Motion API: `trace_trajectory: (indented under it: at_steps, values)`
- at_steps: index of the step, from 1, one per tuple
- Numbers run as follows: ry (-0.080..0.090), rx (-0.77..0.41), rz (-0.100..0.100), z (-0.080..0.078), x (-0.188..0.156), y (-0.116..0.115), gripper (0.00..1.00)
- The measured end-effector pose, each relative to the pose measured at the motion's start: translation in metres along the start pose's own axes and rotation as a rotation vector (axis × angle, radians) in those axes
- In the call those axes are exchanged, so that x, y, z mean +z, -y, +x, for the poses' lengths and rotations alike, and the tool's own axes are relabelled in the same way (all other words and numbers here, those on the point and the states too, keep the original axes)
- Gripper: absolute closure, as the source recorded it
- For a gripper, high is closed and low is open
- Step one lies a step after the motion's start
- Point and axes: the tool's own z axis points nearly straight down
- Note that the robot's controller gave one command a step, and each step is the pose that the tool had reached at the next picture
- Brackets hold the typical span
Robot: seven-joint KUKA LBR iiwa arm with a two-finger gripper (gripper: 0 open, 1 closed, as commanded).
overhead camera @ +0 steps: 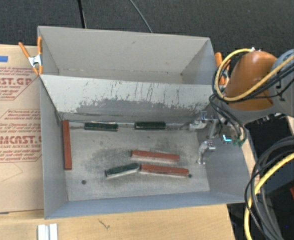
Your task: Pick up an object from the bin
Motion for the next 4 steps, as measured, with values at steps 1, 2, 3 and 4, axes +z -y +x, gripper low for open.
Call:
trace_trajectory:
  at_steps: [1, 2, 3, 4]
  values:
    - [0.007, -0.001, 0.001, -0.002, -0.004, 0.0, 0.0]
    - [0.02, -0.019, 0.001, 0.045, 0.063, -0.049, 1.0]
    - [0.02, -0.019, 0.001, 0.045, 0.063, -0.049, 1.0]
    - [0.004, -0.045, 0.0, 0.038, -0.134, -0.028, 1.0]
